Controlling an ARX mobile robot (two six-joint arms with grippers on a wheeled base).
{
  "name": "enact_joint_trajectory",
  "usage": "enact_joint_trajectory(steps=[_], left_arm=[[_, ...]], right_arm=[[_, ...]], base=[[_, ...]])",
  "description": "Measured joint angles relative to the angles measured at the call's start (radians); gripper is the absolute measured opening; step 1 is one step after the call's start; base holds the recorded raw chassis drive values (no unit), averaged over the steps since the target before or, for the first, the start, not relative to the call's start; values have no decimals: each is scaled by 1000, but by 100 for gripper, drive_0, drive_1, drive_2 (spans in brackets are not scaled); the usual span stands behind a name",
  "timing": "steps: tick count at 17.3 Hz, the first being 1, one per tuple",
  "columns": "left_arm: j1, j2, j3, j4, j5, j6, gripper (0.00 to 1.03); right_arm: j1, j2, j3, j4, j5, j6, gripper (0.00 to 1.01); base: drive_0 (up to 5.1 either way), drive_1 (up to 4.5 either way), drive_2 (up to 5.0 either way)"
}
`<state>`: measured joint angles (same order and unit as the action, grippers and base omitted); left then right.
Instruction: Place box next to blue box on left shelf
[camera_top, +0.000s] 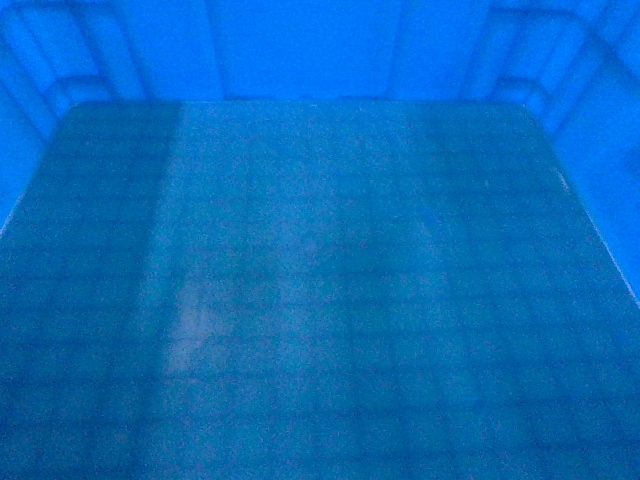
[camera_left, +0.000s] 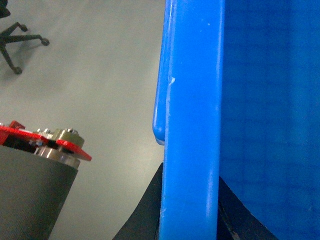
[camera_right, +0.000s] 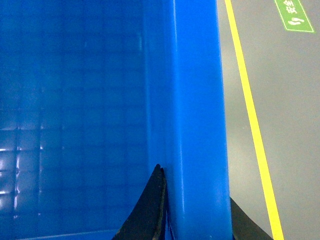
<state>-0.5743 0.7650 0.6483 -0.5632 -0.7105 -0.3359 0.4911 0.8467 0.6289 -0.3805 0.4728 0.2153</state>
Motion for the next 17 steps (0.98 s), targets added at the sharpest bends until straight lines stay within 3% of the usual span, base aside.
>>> enact_joint_trajectory(steps=[17], left_arm=[[0,-1,0,-1,0,1,13]], right_arm=[[0,2,0,0,0,1,13]], base=[[-3,404,-411]])
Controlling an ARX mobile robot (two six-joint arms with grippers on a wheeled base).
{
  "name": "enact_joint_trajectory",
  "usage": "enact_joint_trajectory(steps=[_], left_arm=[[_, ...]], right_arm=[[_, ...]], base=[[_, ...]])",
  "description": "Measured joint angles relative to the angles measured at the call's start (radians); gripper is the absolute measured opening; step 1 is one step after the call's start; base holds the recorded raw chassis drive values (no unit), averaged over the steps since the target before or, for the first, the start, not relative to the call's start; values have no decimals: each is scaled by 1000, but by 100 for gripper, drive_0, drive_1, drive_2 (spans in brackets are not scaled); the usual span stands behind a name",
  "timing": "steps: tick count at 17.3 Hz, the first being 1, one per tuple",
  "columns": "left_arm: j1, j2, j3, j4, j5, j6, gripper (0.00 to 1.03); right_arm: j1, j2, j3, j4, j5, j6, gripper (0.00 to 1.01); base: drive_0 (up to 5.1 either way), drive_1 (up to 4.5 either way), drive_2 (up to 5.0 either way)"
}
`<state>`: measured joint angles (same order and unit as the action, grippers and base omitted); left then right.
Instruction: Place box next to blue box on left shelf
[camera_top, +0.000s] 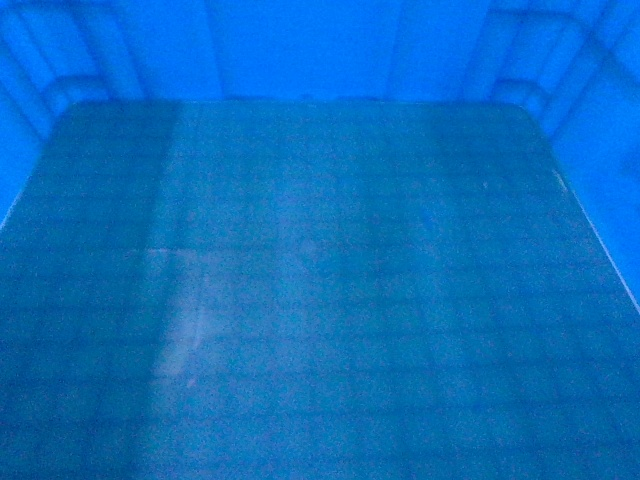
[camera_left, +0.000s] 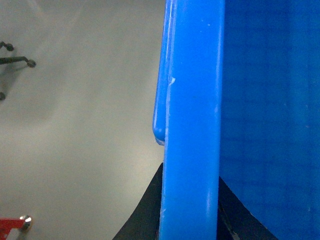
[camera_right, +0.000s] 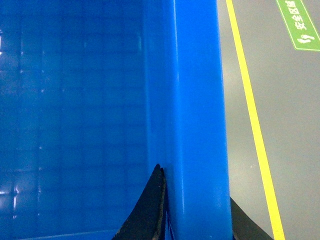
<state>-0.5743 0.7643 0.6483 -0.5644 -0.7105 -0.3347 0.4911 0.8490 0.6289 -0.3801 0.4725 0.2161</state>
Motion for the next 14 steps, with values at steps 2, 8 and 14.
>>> enact_joint_trajectory(steps=[2,8,14], left_arm=[[0,1,0,2,0,0,13],[0,0,0,2,0,-1,13],[0,0,0,4,-1,1,13]], right_arm=[[0,-1,0,0,2,0,13],[0,-2,0,-2,2,-1,13],[0,-1,0,3,3,-3,13]], base=[[-3,404,-411],[10,417,-398],[3,410,-405]])
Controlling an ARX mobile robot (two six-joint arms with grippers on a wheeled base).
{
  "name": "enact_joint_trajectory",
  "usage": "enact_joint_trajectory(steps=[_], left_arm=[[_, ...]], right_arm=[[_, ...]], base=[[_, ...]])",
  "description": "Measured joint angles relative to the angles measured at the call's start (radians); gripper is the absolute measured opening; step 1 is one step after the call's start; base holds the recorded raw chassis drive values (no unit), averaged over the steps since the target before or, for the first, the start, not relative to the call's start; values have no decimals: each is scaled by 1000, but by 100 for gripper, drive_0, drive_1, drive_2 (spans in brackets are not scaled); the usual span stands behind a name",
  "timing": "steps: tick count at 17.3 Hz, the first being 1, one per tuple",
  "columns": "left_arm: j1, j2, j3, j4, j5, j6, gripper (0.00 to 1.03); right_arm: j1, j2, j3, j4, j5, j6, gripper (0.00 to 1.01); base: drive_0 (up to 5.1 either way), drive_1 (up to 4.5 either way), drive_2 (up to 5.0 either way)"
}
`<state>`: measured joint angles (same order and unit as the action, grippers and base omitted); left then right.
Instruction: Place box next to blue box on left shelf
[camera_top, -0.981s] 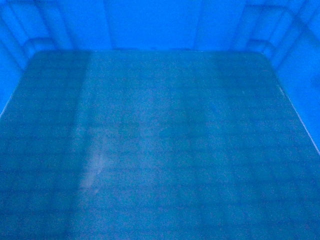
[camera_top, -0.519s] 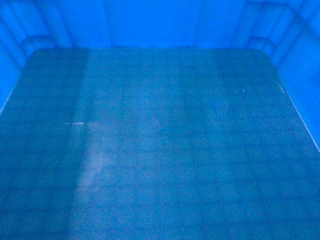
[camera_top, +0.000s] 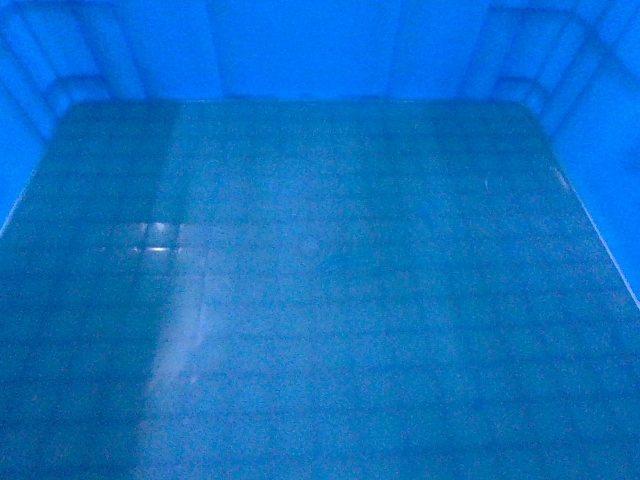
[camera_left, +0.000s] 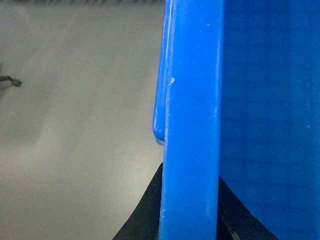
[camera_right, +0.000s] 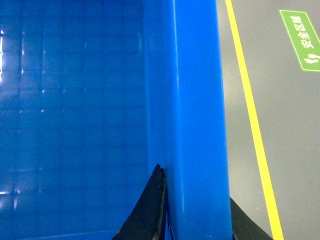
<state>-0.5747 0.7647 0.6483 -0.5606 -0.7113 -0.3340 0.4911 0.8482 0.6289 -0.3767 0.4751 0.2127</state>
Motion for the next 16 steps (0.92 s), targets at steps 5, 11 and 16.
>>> enact_joint_trajectory(steps=[5,11,16], left_arm=[[0,0,0,-2,1,0,13],[0,0,0,0,2,0,13],[0,0,0,-2,0,0,13]], right_arm=[[0,-1,0,-4,0,0,13],[0,-2,0,-4,1,0,13],[0,1,0,0,-3,1,13]], base=[[-6,402,-414],[-4,404,-411],[-9,399,-416]])
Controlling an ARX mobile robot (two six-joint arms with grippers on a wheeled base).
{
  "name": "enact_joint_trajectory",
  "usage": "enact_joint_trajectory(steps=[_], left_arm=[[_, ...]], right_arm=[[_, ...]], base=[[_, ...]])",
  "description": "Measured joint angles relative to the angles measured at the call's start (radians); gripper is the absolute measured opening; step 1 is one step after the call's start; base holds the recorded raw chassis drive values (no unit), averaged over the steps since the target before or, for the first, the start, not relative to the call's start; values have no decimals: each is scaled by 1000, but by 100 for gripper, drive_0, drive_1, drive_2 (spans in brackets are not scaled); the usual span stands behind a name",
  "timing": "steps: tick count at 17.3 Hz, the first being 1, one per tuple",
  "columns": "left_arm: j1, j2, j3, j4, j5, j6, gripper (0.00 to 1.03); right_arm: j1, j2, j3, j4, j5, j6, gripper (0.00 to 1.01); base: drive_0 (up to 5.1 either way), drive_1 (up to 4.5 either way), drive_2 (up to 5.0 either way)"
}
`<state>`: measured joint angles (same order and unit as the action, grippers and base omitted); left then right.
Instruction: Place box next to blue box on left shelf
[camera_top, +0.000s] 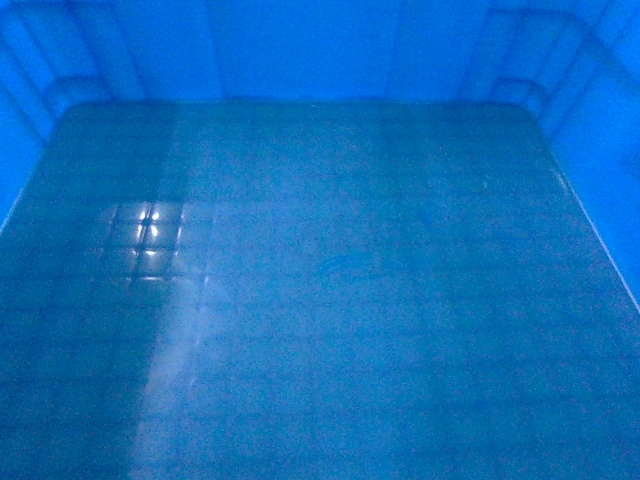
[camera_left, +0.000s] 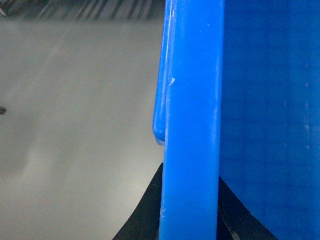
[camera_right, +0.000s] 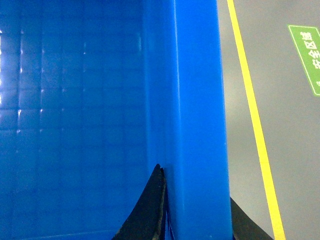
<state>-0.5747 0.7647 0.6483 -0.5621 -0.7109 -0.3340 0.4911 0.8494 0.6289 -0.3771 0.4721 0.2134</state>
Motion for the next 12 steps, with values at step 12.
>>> enact_joint_trajectory(steps=[12], left_arm=[[0,0,0,4,0,0,13]], right_arm=[[0,-1,0,-1,3,2,13]], base=[[0,408,-407]])
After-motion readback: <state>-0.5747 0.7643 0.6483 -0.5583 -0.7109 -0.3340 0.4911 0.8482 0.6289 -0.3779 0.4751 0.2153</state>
